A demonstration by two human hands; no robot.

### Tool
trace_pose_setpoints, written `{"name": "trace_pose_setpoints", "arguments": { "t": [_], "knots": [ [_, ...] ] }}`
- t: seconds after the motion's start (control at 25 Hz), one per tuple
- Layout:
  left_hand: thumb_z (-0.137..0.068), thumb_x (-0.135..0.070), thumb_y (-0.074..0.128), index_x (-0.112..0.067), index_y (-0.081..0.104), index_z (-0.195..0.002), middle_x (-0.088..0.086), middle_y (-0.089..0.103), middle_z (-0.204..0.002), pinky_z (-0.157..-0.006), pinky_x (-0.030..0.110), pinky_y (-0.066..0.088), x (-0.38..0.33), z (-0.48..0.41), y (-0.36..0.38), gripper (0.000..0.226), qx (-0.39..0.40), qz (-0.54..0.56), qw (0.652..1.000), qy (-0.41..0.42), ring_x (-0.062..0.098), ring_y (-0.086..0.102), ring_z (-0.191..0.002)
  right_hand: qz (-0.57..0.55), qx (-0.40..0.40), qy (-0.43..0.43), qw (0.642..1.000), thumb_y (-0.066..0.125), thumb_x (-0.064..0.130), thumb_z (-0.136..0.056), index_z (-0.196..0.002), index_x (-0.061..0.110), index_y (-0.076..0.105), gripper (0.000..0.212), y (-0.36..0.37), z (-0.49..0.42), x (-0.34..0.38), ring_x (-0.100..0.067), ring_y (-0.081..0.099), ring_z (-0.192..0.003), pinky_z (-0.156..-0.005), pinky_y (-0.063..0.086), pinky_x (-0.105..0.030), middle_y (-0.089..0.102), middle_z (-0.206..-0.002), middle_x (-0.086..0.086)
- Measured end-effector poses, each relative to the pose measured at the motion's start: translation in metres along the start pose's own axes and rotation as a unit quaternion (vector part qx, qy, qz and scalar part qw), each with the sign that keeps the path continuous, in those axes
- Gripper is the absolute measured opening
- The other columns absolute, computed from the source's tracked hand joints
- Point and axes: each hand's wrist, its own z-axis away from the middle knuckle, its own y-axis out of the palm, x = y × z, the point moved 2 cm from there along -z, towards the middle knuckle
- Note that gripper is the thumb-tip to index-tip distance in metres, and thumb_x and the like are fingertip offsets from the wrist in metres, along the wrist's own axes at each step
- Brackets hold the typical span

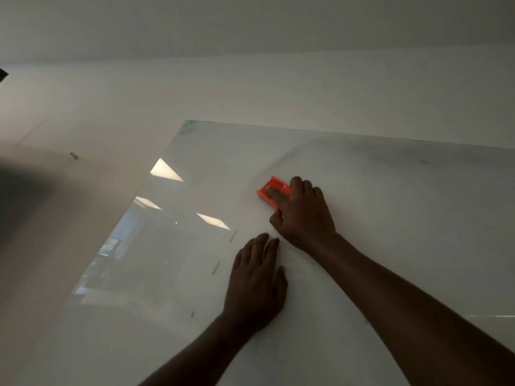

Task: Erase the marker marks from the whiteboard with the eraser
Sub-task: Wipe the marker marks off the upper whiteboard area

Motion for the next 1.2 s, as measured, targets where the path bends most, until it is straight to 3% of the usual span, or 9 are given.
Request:
{"name": "trace_pose_setpoints", "arguments": {
  "t": [0.08,0.16,0.28,0.4,0.56,0.64,0.84,1.08,1.2],
  "knots": [
    [-0.097,-0.034,0.047,-0.008,0.061,-0.138,0.015,0.058,-0.143,-0.109,0.040,0.041,0.037,0.000,-0.021,0.051,-0.004,-0.023,0.999,0.028,0.034,0.055,-0.130,-0.017,0.029,-0.068,0.997,0.049,0.042,-0.083,-0.139,0.030,0.053,0.057,-0.007,0.022,-0.007,-0.034,0.052,-0.097,-0.081,0.045,-0.041,0.051,-0.116,-0.013],
    [-0.095,-0.035,0.042,-0.005,0.060,-0.137,0.017,0.057,-0.143,-0.105,0.042,0.040,0.089,-0.002,-0.041,0.055,-0.027,-0.054,0.998,-0.036,0.036,0.053,-0.129,-0.008,0.044,-0.103,0.994,0.052,0.042,-0.082,-0.139,0.033,0.054,0.058,-0.014,0.030,-0.021,-0.034,0.053,-0.096,-0.080,0.047,-0.041,0.052,-0.115,-0.012],
    [-0.097,-0.041,0.030,-0.005,0.053,-0.145,0.017,0.049,-0.151,-0.109,0.049,0.039,0.146,0.000,-0.046,0.064,-0.013,-0.058,0.987,-0.149,0.039,0.046,-0.137,0.028,-0.004,0.029,0.999,0.055,0.037,-0.085,-0.141,0.027,0.052,0.057,-0.016,0.007,-0.030,-0.037,0.051,-0.099,-0.083,0.045,-0.043,0.049,-0.116,-0.016],
    [-0.100,-0.040,0.032,-0.014,0.049,-0.149,0.010,0.044,-0.155,-0.113,0.046,0.034,0.163,0.006,-0.032,0.058,-0.017,-0.043,0.987,-0.152,0.032,0.040,-0.141,0.021,-0.008,0.138,0.990,0.050,0.033,-0.087,-0.140,0.019,0.047,0.055,-0.009,0.006,0.010,-0.037,0.049,-0.103,-0.084,0.039,-0.043,0.047,-0.122,-0.019],
    [-0.101,-0.036,0.038,-0.017,0.047,-0.150,0.008,0.043,-0.156,-0.113,0.046,0.034,0.169,0.007,-0.031,0.053,-0.023,-0.037,0.988,-0.145,0.030,0.039,-0.141,-0.061,0.049,-0.141,0.987,0.059,0.034,-0.076,-0.131,0.023,0.058,0.056,0.008,0.085,0.107,-0.036,0.053,-0.093,-0.077,0.044,-0.041,0.058,-0.114,-0.018],
    [-0.101,-0.036,0.037,-0.017,0.047,-0.150,0.007,0.043,-0.156,-0.113,0.046,0.035,0.168,0.008,-0.031,0.053,-0.024,-0.035,0.989,-0.144,0.030,0.039,-0.141,-0.047,0.052,-0.245,0.967,0.060,0.036,-0.077,-0.132,0.026,0.060,0.056,0.005,0.068,0.085,-0.036,0.056,-0.094,-0.078,0.046,-0.040,0.059,-0.115,-0.017],
    [-0.101,-0.041,0.031,-0.018,0.047,-0.150,0.006,0.043,-0.156,-0.114,0.044,0.033,0.168,0.009,-0.031,0.056,-0.020,-0.031,0.988,-0.149,0.028,0.038,-0.142,0.006,-0.002,0.113,0.994,0.048,0.032,-0.089,-0.140,0.021,0.047,0.052,-0.003,-0.003,0.032,-0.037,0.047,-0.107,-0.088,0.038,-0.043,0.045,-0.125,-0.018],
    [-0.100,-0.035,0.036,-0.015,0.048,-0.150,0.009,0.044,-0.155,-0.114,0.044,0.033,0.167,0.008,-0.035,0.055,-0.017,-0.032,0.990,-0.139,0.030,0.039,-0.141,-0.100,0.074,-0.191,0.974,0.051,0.032,-0.074,-0.131,0.018,0.056,0.059,0.011,0.120,0.142,-0.033,0.050,-0.086,-0.071,0.041,-0.039,0.055,-0.107,-0.017],
    [-0.100,-0.035,0.036,-0.015,0.050,-0.148,0.009,0.046,-0.154,-0.113,0.046,0.034,0.169,0.008,-0.035,0.054,-0.027,-0.025,0.990,-0.135,0.031,0.041,-0.140,-0.014,0.051,-0.128,0.990,0.055,0.032,-0.082,-0.141,0.028,0.052,0.059,0.003,0.068,0.067,-0.036,0.052,-0.098,-0.082,0.043,-0.041,0.054,-0.120,-0.017]
  ]
}}
